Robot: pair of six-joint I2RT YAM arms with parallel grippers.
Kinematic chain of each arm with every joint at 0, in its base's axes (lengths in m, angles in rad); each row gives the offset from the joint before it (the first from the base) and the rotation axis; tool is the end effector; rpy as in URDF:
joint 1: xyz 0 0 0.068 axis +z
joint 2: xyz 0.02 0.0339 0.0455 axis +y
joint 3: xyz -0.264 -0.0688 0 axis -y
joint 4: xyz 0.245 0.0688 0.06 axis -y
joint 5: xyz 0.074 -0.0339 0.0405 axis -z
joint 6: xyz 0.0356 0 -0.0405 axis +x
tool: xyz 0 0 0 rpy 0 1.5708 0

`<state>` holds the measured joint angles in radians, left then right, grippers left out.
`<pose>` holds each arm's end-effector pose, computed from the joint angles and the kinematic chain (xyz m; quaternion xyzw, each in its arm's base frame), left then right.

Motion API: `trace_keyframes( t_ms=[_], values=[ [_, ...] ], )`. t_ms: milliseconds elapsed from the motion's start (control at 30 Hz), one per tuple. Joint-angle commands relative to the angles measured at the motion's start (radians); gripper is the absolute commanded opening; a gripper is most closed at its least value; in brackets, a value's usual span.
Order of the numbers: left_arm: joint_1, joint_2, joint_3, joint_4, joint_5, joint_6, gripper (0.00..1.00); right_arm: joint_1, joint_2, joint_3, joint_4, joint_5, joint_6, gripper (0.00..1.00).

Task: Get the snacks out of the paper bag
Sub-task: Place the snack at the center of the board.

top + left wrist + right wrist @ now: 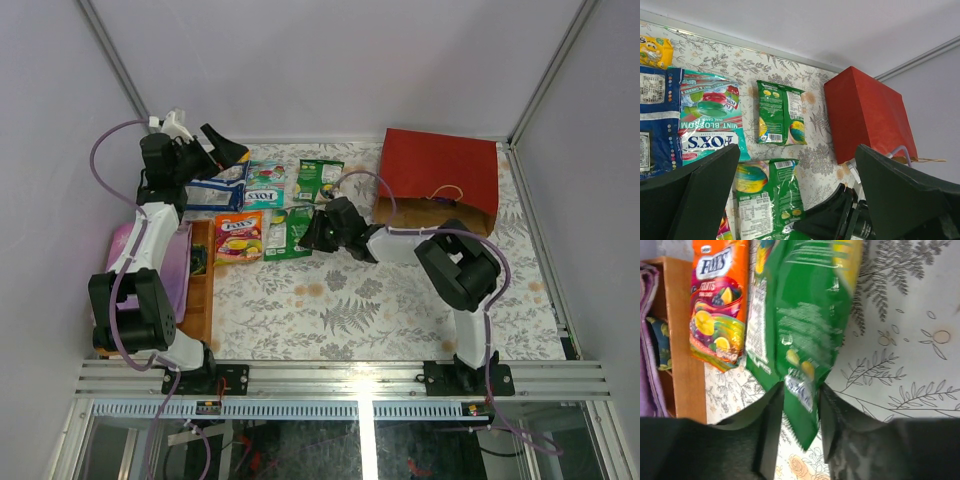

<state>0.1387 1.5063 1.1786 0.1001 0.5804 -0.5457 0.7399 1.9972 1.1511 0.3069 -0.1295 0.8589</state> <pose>0.3546 0.0298 0.3315 -0.0840 0.7664 -0.3399 0.5386 0.3147 0.2935 0.1541 0.0198 0.8684 0.3921 0.3028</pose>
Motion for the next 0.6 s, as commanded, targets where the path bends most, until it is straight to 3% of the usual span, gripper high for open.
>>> trace_keyframes(
  t_ms=[0,67,167,233,333,467,567],
  values=[
    [0.009,0.005,0.020,0.053,0.027,0.000,1.00,0.001,-0.053,0.020,0.071,-0.051,-0.050,0.60],
    [0.010,0.003,0.017,0.053,0.028,0.000,1.00,0.001,-0.162,-0.025,0.032,-0.015,-0.122,0.82],
    [0.003,0.004,0.013,0.057,0.031,0.001,1.00,0.000,-0.371,-0.091,-0.074,0.071,-0.307,0.93],
    [-0.026,0.003,0.028,0.027,-0.001,0.042,1.00,-0.006,-0.522,-0.132,-0.121,0.128,-0.412,0.96],
    [-0.125,0.017,0.096,-0.105,-0.159,0.167,1.00,-0.053,-0.703,-0.156,-0.198,0.183,-0.496,0.98],
    [-0.218,0.048,0.142,-0.133,-0.206,0.222,1.00,-0.281,-0.835,-0.145,-0.288,0.113,-0.463,0.94],
    [-0.312,0.060,0.169,-0.137,-0.233,0.284,1.00,-0.372,-0.908,-0.133,-0.338,0.175,-0.483,0.94]
  ],
)
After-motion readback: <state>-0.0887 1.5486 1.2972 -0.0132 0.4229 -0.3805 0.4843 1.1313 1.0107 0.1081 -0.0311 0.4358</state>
